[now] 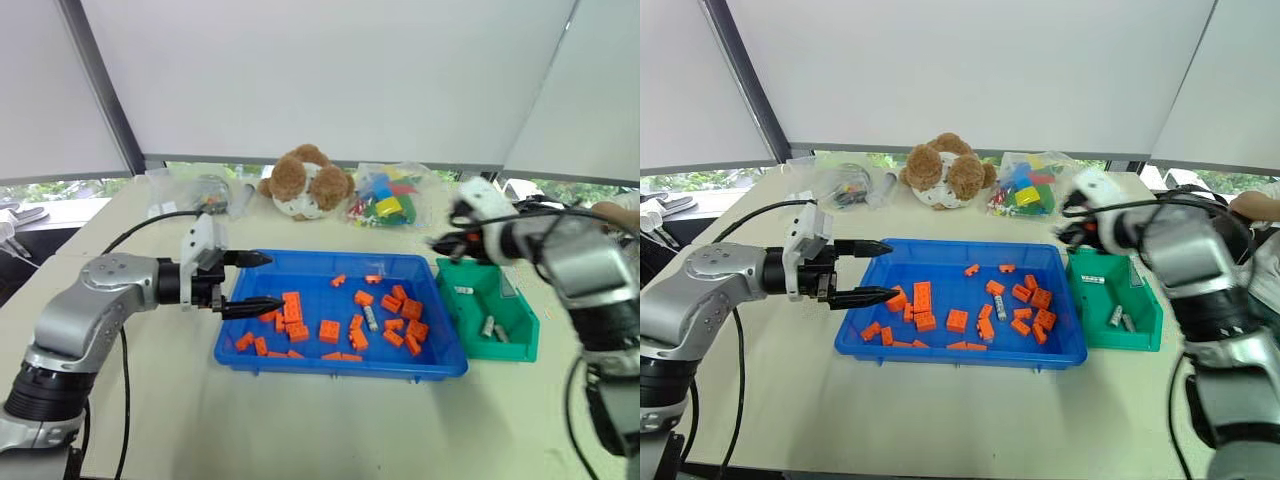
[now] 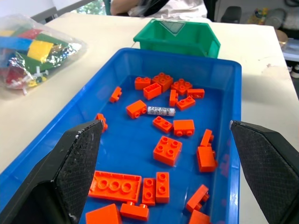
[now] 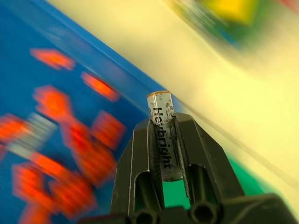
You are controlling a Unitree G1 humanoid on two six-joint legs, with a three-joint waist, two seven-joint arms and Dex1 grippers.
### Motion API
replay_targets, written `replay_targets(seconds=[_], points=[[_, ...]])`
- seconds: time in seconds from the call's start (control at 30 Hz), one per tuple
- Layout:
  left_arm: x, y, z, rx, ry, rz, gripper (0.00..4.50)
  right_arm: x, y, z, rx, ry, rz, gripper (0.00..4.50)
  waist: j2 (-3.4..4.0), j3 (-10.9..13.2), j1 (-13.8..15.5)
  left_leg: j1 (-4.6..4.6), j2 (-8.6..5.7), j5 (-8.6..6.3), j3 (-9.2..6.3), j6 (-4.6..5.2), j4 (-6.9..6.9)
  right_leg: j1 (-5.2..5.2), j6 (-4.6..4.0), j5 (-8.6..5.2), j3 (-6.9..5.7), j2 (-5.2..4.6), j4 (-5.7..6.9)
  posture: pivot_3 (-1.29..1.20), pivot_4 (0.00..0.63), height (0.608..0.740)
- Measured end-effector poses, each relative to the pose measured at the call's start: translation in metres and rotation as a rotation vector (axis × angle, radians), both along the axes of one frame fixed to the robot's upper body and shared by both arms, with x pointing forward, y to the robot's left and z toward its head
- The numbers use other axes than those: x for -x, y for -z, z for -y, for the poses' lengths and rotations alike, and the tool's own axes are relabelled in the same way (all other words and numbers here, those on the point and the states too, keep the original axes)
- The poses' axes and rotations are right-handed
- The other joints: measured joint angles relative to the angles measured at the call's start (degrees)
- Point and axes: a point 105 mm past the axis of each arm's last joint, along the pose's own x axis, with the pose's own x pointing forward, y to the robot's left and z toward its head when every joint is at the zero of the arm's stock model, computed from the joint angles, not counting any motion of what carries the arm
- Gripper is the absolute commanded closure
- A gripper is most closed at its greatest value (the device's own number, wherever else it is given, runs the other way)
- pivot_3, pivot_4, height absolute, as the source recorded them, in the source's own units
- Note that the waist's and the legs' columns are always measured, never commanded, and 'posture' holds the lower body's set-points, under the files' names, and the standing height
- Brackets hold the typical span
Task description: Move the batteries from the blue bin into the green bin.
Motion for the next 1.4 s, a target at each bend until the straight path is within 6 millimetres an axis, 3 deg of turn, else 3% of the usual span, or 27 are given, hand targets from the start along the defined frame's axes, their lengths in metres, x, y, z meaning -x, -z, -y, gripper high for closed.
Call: replay_targets(seconds=[0.13,0.27,0.43,0.5,0.57,0.63,0.7,0.8,0.97,1.13,1.4], points=[[-0.001,0.005,0.002,-0.002,0.015,-0.021,0.00,0.012,0.034,0.026,-0.026,0.089,-0.093,4.49,0.00,0.00,0.03,0.01,0.00,0.00,-0.02,0.00,0.00,0.02,0.00,0.00,0.00,0.01,0.00,0.00,0.150,0.727],[-0.005,0.003,0.003,0.000,0.023,-0.007,0.00,0.018,0.056,0.029,-0.100,0.107,-0.157,2.58,0.01,0.00,0.23,0.01,0.00,0.01,0.00,-0.01,0.01,0.02,0.01,0.00,0.02,0.01,0.00,0.00,0.150,0.727],[-0.005,0.003,0.002,-0.010,0.032,-0.002,0.00,0.020,0.052,0.032,-0.104,0.115,-0.142,0.07,0.01,0.00,0.40,0.01,0.00,0.00,0.00,0.00,0.02,0.02,0.01,0.00,0.02,0.01,0.00,0.00,0.150,0.727],[-0.005,0.004,0.002,-0.011,0.036,-0.004,0.00,0.020,0.044,0.029,-0.099,0.105,-0.119,0.03,0.02,0.01,0.43,0.00,0.00,0.00,0.00,0.00,0.03,0.02,0.01,0.00,0.02,0.00,0.00,0.00,0.150,0.727],[-0.005,0.004,0.002,-0.012,0.038,-0.006,0.00,0.019,0.025,0.015,-0.106,0.048,-0.072,0.03,0.02,0.01,0.37,0.01,0.00,0.00,0.00,0.00,0.03,0.02,0.01,0.00,0.02,0.01,0.00,0.00,0.150,0.727],[-0.005,0.004,0.003,-0.014,0.041,-0.005,0.00,0.022,0.007,-0.006,-0.104,-0.050,-0.026,0.03,0.02,0.01,0.34,0.01,0.01,0.00,-0.04,0.00,-0.01,0.02,0.01,0.00,0.01,0.03,0.00,0.00,0.150,0.727],[-0.005,0.004,0.003,-0.016,0.040,-0.005,0.00,0.031,0.003,-0.035,-0.088,-0.188,-0.028,0.03,0.02,0.01,0.44,0.00,0.01,-0.01,-0.07,0.02,-0.02,0.02,0.00,0.00,-0.02,0.03,0.00,0.00,0.150,0.727],[-0.005,0.004,0.005,-0.018,0.044,-0.005,0.00,0.041,0.016,-0.067,-0.040,-0.359,-0.086,0.03,0.02,0.01,0.58,-0.02,0.01,-0.08,-0.06,0.14,0.02,0.03,0.00,0.00,-0.02,0.01,0.00,0.00,0.150,0.727],[-0.006,0.005,0.005,-0.021,0.043,-0.004,0.00,0.044,0.043,-0.090,-0.001,-0.477,-0.170,0.03,0.00,0.00,0.66,-0.02,0.01,-0.10,-0.06,0.17,0.12,0.07,0.00,0.00,-0.02,0.00,0.00,0.00,0.150,0.727],[-0.006,0.004,0.006,-0.018,0.039,0.001,0.00,0.023,0.071,-0.110,-0.044,-0.470,-0.233,0.03,0.00,0.00,0.41,-0.02,0.01,-0.04,-0.07,0.09,0.12,0.05,0.00,0.00,-0.02,0.03,0.02,0.00,0.150,0.727],[-0.006,0.004,0.006,-0.019,0.025,0.005,0.00,0.001,0.095,-0.123,-0.059,-0.414,-0.259,0.03,0.01,0.00,0.67,-0.03,0.01,-0.01,-0.05,0.03,0.13,0.06,0.01,0.00,-0.03,0.01,0.02,0.00,0.150,0.727]])
